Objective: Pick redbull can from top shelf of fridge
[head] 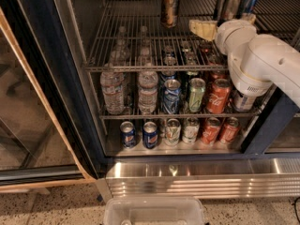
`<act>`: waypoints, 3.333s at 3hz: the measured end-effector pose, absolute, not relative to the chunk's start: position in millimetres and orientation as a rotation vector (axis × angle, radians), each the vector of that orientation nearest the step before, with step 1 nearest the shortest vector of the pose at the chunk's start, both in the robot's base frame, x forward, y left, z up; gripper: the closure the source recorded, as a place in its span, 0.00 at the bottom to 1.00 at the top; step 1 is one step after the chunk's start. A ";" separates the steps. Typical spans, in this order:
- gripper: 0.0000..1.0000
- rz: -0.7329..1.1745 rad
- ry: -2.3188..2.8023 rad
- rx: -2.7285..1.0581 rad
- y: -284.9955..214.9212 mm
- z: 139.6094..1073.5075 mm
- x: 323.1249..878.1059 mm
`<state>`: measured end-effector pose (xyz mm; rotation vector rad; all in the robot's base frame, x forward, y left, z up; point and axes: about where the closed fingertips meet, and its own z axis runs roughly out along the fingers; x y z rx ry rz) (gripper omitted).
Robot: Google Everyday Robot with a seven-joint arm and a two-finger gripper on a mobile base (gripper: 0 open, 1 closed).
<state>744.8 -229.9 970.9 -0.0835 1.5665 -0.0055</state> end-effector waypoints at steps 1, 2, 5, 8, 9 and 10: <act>0.00 -0.022 1.557 -0.104 -232.3 970.3 773.6; 0.00 -0.034 1.557 -0.103 -236.5 970.9 778.3; 0.07 -0.094 1.546 -0.059 -258.7 975.6 788.3; 0.13 -0.130 1.536 0.035 -272.8 973.0 798.6; 0.16 -0.138 1.539 0.061 -276.0 969.1 800.1; 0.36 -0.143 1.544 0.080 -277.7 965.0 800.6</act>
Offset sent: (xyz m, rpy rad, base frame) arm 0.0355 -0.0041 -0.0001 -0.0270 -0.0130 0.0060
